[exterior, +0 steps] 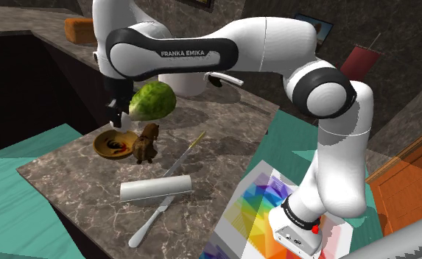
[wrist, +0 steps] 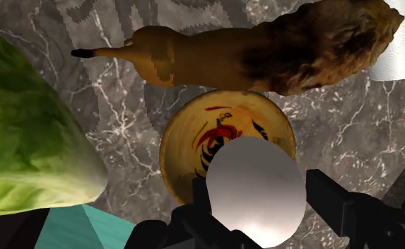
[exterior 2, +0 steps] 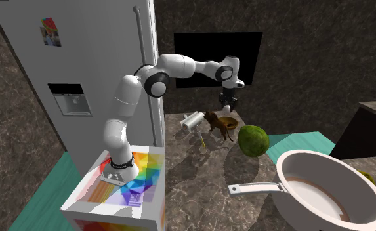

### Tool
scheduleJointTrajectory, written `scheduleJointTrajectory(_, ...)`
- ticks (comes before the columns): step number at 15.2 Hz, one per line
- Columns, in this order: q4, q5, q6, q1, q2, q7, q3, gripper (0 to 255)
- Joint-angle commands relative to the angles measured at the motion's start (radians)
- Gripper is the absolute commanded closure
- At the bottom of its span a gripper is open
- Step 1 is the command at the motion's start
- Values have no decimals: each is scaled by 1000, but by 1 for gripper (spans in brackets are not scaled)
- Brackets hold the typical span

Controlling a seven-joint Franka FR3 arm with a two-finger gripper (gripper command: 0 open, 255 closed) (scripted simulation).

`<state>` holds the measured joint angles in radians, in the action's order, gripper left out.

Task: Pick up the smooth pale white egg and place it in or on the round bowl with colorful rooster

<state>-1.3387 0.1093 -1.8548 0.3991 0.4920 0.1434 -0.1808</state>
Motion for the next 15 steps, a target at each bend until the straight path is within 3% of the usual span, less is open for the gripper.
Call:
scheduleJointTrajectory(1,12,4,-13,3,24,-2,1,255)
scheduleJointTrajectory(15,-97,12,-150,0,53,-11,6,255)
